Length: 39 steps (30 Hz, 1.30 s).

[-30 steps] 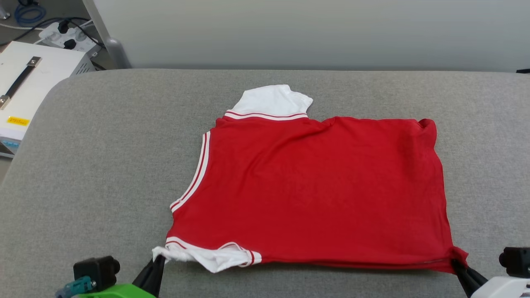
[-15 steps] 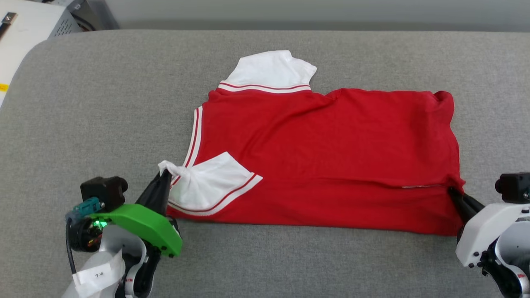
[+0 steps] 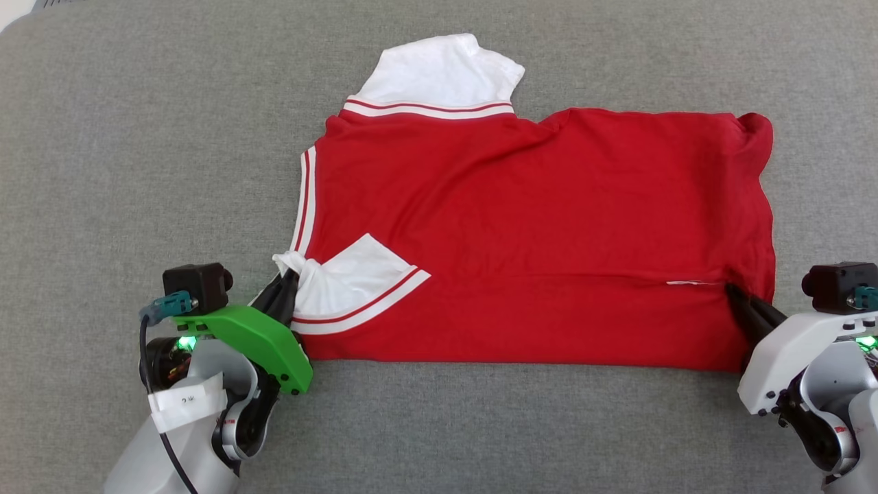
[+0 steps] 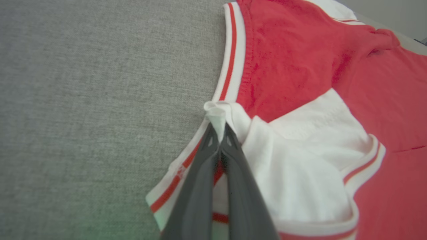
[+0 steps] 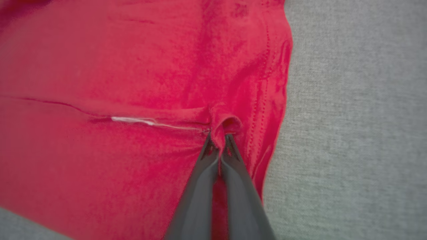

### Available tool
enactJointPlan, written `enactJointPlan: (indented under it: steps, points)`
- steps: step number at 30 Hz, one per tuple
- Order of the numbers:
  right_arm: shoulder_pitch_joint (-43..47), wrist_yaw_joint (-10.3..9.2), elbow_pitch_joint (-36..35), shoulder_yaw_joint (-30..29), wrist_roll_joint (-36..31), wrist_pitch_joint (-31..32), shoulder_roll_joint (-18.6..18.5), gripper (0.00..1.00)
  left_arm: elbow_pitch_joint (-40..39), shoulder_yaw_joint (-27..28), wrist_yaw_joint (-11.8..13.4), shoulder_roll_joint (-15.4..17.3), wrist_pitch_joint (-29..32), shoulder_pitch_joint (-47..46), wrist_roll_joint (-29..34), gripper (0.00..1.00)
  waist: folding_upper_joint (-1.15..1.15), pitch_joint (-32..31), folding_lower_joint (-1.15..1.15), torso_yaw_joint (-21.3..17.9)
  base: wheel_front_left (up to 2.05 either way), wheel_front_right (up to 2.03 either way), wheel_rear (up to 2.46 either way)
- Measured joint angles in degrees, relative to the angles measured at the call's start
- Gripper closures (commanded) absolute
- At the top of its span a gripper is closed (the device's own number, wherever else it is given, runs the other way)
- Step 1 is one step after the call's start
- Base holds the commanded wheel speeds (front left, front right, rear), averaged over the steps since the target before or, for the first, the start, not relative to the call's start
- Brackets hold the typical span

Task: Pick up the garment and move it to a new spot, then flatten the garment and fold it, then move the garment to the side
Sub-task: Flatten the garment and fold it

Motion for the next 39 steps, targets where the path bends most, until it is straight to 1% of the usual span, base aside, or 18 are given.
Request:
enactJointPlan:
  steps: [2, 3, 4, 5, 6, 9, 11, 14, 16, 18, 20, 24, 26, 28, 30, 31, 39]
  points:
    - [-0.1, 0.0, 1.3, 0.4, 0.5, -1.4, 0.1, 0.0, 1.5, -0.3, -0.8, -0.1, 0.5, -0.9, -0.2, 1.0, 0.0, -0.3, 0.0, 0.0, 0.0, 0.0, 0.0]
    - [-0.1, 0.0, 1.8, 1.0, 1.2, -2.8, 0.3, 0.0, 2.5, -0.3, -1.4, -0.2, 0.4, -1.3, -0.5, 0.66, 0.0, -0.8, 0.0, 0.0, 0.0, 0.0, 0.0]
    - [0.0, 0.03, 2.1, 0.9, 1.2, -5.7, 0.7, 0.0, 3.3, -0.3, -1.4, -0.5, 0.2, -1.3, -0.6, 0.0, 0.0, -1.4, 0.0, 0.0, 0.0, 0.0, 0.0]
    - [0.4, 0.0, 2.3, -0.5, 0.7, -10.4, 1.5, 0.0, 4.1, 0.0, -1.2, -0.7, -0.6, -1.2, -0.9, 0.0, 0.0, -2.7, 0.0, 0.0, 0.0, 0.0, 0.0]
    - [1.3, -0.01, 1.1, -2.1, -0.7, -14.7, 1.8, 0.0, 4.0, 0.7, -0.3, -0.4, -1.2, -1.0, -1.0, 0.0, 0.0, -4.2, 0.0, -0.1, 0.0, 0.0, 0.0]
    - [2.6, -0.01, -0.7, -3.9, -2.1, -17.3, 2.5, 0.0, 2.8, 1.6, 0.4, 0.6, -0.6, 0.1, -1.6, 0.0, 0.0, -5.9, 0.0, -0.2, 0.0, 0.0, 0.0]
    - [3.5, -0.01, -2.2, -4.9, -3.1, -18.1, 3.2, 0.0, 1.8, 2.4, 1.2, 1.9, 0.3, 0.8, -2.6, 0.0, 0.0, -7.1, 0.0, -0.2, 0.0, 0.0, 0.0]
    - [5.2, -0.01, -4.9, -5.9, -4.5, -18.3, 4.7, 0.0, -0.5, 3.4, 2.2, 4.4, 3.7, 1.8, -3.5, 0.0, 0.0, -9.0, 0.0, -0.4, 0.0, 0.0, 0.0]
    - [6.5, -0.01, -6.6, -6.3, -5.0, -17.8, 5.8, 0.0, -2.4, 3.6, 2.7, 6.1, 8.4, 2.6, -5.0, 0.0, 0.0, -10.2, 0.0, -0.6, 0.0, 0.0, 0.0]
    - [7.4, -0.01, -7.8, -6.6, -5.3, -17.1, 6.7, 0.0, -4.3, 3.6, 3.2, 7.6, 14.8, 3.5, -7.7, 0.0, 0.0, -11.2, 0.0, -0.8, 0.0, 0.0, 0.0]
    - [8.3, -0.01, -9.2, -6.8, -5.7, -16.3, 7.4, 0.0, -7.0, 3.4, 4.4, 9.7, 21.4, 4.9, -9.9, 0.0, 0.0, -12.0, 0.0, -1.2, 0.0, 0.0, 0.0]
    - [9.2, -0.01, -10.8, -7.0, -5.9, -14.8, 8.0, 0.0, -12.5, 3.3, 7.3, 12.6, 30.6, 7.4, -13.5, 0.0, 0.0, -12.4, 0.0, -2.5, 0.0, 0.0, 0.0]
    - [9.4, -0.01, -11.4, -7.3, -5.9, -14.4, 8.2, 0.0, -14.6, 3.1, 8.6, 13.2, 33.1, 8.2, -14.1, 0.0, 0.0, -12.2, 0.0, -3.1, 0.0, 0.0, 0.0]
    - [9.4, -0.01, -11.9, -7.4, -5.9, -14.2, 8.3, 0.0, -16.0, 3.0, 9.5, 13.3, 34.0, 8.5, -14.1, 0.0, 0.0, -11.6, 0.0, -3.4, 0.0, 0.0, 0.0]
    - [9.4, -0.01, -12.4, -7.3, -5.8, -13.9, 8.4, 0.0, -16.3, 2.8, 10.3, 13.3, 34.8, 8.4, -14.2, 0.0, 0.0, -10.7, 0.0, -3.8, 0.0, 0.0, 0.0]
    - [9.3, -0.01, -12.7, -7.0, -5.4, -13.5, 8.4, 0.0, -15.4, 2.5, 10.8, 12.9, 35.8, 8.1, -14.9, 0.0, 0.0, -8.8, 0.0, -4.5, 0.0, 0.0, 0.0]
    - [9.0, -0.01, -12.3, -8.2, -4.2, -12.7, 8.1, 0.0, -11.3, 0.6, 11.0, 11.7, 38.0, 4.0, -14.9, 0.0, 0.0, -5.2, 0.0, -5.8, 0.0, 0.0, 0.0]
